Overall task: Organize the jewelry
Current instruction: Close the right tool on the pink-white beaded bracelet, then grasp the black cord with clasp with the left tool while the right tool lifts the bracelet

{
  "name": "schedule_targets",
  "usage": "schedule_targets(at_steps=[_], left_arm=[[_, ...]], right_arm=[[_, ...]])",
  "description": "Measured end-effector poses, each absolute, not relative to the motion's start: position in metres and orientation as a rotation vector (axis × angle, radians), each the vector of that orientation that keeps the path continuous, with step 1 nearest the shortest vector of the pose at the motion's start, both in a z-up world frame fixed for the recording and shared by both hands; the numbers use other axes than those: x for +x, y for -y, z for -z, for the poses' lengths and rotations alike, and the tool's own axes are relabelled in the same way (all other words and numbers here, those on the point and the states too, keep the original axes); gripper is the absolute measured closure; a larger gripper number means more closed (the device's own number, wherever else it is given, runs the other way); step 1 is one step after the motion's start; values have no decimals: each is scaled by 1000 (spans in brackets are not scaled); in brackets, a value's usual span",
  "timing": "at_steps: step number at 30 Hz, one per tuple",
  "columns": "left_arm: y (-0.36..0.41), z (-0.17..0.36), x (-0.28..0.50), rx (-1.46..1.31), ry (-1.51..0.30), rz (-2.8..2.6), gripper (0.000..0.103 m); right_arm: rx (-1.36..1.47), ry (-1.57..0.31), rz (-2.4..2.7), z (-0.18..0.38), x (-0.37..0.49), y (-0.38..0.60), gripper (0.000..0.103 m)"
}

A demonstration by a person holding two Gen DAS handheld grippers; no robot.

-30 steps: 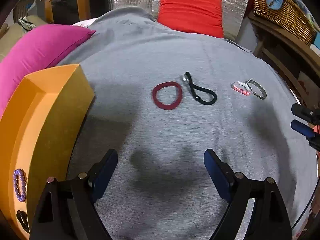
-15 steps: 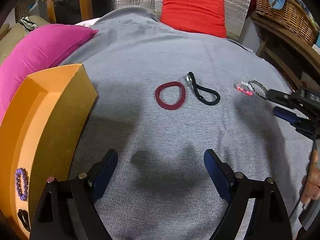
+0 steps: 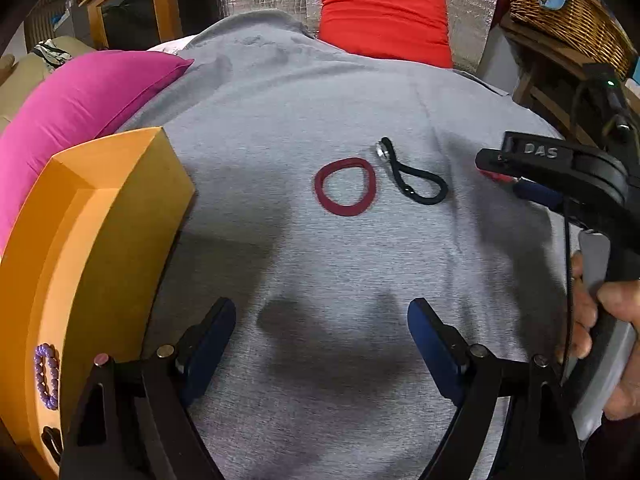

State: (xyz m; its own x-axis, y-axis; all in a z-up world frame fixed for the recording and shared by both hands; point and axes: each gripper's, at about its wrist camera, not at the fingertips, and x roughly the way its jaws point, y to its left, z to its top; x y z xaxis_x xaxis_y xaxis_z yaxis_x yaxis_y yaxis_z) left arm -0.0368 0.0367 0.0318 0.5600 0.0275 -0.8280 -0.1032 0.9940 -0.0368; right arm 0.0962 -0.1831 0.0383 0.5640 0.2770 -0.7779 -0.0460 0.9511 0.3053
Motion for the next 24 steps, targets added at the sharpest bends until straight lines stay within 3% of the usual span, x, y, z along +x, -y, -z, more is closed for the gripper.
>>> schedule_targets(at_steps=[3,6,8,9,15,17,24], left_arm=[[-40,-31,-36,-84,-978,-83,15],[-40,-31,-37,-73,-978,-86,15],[-41,-31,-37,-71,-977,-87,15],[-42,-32,-37,-74,-977,-88,15],[-42,-34,-38,-80,-968,-87,15],[-42,-34,-37,-82,-965,-88,15],[-39,-40,-20,-85,-904,-75,15]], right_arm=[[193,-946,-145,-33,101,172,41],[130,-925,-98,-32,101,166,59],[124,-923,-87,-32,102,167,78],[119,-924,-82,-32,103,168,81],[182,-926,-127,-34,99,184,83],[214,-936,-147,-35,96,192,95],[414,-1018,-248,-31,87,230,95]])
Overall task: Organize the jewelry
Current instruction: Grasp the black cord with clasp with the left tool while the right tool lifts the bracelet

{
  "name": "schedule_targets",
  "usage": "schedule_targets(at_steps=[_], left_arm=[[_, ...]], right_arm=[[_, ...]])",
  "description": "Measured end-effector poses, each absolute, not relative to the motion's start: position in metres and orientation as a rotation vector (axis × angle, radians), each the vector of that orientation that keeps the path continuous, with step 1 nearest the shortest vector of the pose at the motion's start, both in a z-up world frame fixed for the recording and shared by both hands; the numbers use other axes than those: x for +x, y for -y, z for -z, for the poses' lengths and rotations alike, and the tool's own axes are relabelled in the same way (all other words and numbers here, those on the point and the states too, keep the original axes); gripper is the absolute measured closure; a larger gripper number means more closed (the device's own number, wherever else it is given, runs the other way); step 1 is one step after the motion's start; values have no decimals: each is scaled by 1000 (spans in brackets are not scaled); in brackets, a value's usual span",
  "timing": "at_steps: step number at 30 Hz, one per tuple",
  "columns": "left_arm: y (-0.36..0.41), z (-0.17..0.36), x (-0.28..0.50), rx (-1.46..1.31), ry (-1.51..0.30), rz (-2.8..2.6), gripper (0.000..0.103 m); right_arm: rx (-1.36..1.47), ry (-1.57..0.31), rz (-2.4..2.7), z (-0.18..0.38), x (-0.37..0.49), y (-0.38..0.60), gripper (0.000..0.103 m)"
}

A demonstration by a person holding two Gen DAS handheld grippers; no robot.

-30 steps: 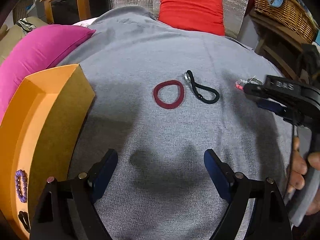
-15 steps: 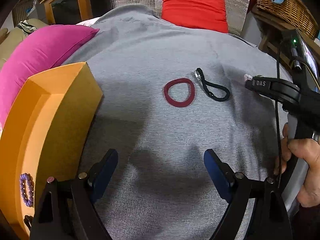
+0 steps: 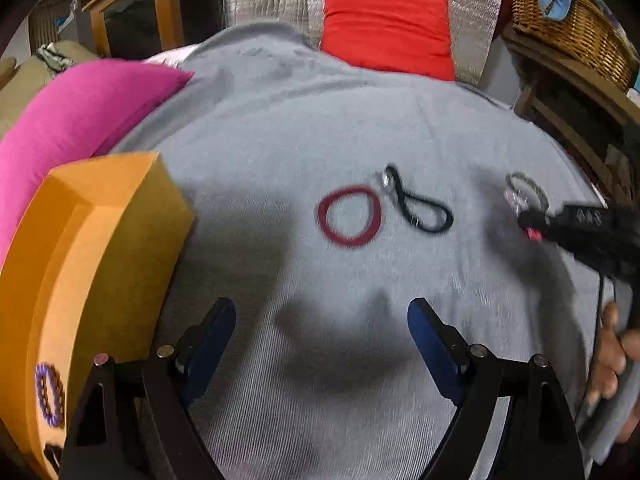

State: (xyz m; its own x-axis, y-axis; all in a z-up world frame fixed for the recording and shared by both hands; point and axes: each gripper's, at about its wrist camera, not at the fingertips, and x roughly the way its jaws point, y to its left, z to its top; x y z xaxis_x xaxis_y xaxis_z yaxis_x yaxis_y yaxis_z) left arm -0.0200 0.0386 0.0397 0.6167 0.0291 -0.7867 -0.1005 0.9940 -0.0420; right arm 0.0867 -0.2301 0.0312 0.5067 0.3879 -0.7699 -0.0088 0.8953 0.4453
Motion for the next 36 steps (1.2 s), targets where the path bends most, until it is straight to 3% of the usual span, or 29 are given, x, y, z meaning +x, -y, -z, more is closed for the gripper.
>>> schedule_targets(at_steps=[12,17,24,26,30,32,36], left_arm=[[-25,-47,37,-147,-831,-5,15],[-21,-46,52,-110,-824,27,30],[-21,-40,68,-134,-826,59,32],[-16,-38,71,-115,-831,76,44],[-15,-29,77,-124,-866,109,87],[-18,-31,75,-150,-857,132,93],[-18,-34,70,-158,-867,147,95]], right_arm=[[579,-1058,-338,-25,81,266,95],[623,-1052,-352,-27,80,272,95],[634,-1048,-359,-28,80,268,95],[638,-1046,-364,-29,81,265,95],[634,-1038,-375,-31,80,262,95],[628,-1030,-381,-33,80,259,95],[616,-1008,-388,-41,77,259,95]])
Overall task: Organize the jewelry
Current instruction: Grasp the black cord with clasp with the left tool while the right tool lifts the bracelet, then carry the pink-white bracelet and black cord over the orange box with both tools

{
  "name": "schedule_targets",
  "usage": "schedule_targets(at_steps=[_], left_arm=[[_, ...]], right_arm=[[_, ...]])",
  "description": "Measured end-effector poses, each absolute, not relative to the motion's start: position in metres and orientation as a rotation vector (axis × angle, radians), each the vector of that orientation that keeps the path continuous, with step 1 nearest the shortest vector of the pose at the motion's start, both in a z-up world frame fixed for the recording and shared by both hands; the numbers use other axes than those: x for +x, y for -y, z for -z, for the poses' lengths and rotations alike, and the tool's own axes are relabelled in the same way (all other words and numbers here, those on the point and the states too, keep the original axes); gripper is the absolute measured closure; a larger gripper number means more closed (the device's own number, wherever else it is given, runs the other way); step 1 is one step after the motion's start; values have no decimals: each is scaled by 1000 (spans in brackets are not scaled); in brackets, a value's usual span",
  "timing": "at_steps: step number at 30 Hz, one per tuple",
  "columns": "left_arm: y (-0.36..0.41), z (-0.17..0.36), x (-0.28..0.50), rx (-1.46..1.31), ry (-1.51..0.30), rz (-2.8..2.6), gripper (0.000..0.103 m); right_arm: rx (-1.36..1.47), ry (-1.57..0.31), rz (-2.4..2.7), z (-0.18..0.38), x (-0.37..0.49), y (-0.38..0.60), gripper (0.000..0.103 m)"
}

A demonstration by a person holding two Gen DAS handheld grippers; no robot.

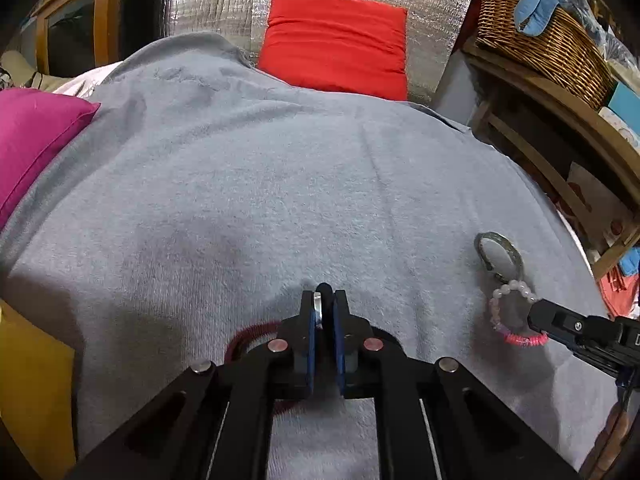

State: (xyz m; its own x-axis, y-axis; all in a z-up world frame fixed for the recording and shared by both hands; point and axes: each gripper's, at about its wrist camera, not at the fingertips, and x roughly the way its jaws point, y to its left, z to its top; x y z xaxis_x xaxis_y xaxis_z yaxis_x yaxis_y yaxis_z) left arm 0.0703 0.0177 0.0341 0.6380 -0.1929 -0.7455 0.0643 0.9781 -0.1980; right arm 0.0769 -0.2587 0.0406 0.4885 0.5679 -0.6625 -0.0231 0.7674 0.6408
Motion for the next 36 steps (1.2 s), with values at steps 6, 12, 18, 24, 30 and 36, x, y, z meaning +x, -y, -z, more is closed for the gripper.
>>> schedule_targets(at_steps=[6,12,18,24,30,36], left_arm=[[-9,-54,49,-150,-839,178,95],[-5,-71,27,-137,-832,150,95],[-19,-89,5,-169,-806,116,95],[-36,-112,-16,-185,-764,102,95],[-63,-125,-29,-248,-760,61,95],[-96,-133,-46,-319,-764,8,95]], right_arm=[[605,-967,-424,-55,70,255,95],[631,-935,-478,-70,61,251,95],[643,-902,-519,-86,48,243,95],[627,-874,-597,-104,33,215,95],[572,-857,-660,-113,21,182,95],[558,-881,-709,-110,15,153,95]])
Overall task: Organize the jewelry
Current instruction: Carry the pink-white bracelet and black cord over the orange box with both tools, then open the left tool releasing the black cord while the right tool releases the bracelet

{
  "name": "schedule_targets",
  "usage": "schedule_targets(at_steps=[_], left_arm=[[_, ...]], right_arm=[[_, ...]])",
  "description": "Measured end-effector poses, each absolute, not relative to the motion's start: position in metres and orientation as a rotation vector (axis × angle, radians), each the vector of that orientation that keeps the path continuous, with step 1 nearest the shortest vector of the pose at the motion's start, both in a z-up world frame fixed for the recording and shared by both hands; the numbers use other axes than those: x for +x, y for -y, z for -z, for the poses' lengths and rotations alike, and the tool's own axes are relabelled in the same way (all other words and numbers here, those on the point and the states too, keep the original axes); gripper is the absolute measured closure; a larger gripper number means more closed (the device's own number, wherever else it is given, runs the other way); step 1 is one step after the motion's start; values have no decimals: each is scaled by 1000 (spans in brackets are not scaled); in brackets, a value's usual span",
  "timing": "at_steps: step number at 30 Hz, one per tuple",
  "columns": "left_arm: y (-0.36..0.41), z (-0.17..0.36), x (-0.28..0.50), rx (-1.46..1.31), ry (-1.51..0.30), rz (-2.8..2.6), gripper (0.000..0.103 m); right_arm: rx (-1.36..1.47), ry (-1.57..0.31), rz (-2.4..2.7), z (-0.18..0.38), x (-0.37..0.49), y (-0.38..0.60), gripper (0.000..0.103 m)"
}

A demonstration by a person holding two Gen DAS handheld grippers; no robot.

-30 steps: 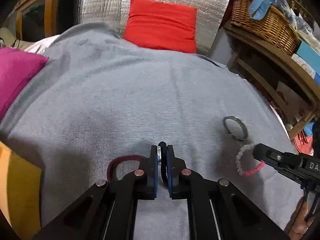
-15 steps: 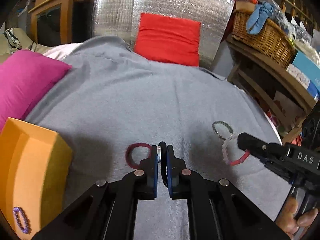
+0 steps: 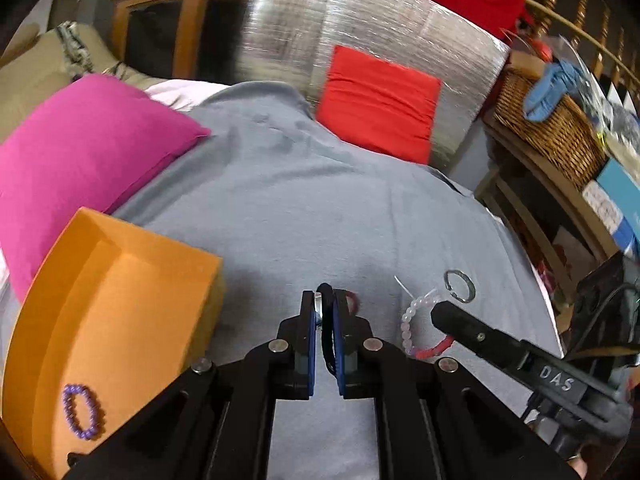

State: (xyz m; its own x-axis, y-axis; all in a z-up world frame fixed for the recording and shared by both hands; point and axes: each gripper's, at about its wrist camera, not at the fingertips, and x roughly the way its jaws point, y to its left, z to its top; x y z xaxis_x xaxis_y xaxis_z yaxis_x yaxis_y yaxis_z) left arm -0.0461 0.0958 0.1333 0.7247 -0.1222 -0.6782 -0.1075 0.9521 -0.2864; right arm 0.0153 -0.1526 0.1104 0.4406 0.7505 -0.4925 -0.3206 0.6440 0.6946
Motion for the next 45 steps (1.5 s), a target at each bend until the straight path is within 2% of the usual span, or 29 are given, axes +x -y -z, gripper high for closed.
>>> schedule_targets(at_steps=[11,17,26,38,40,42,45], left_arm=[[-192,-159,-86,-436,-662,-204,95],[-241,-154,-100,-481,-653,-302,95],[-280,-103,-87,-532,-790,-342,95],[-293,-72,-67,-570,-910,-333,95],[-295,-71,-67,-574,-916,-339,93],[-296,-69,-67,-586,-924,-339,78],[-296,-69,-67,-584,-926,-332,66]], right_arm=[[496,-883,-844,-132,-14,92,95],[481,-901,-955,-143,-34,42,95],[398,-990,-1002,-129,-46,-29,95],[256,-1119,-925,-91,-45,-79,94],[217,-1128,-914,-89,-49,-83,93],[199,-1130,-902,-87,-48,-86,91],[196,-1123,-894,-88,-48,-87,91]])
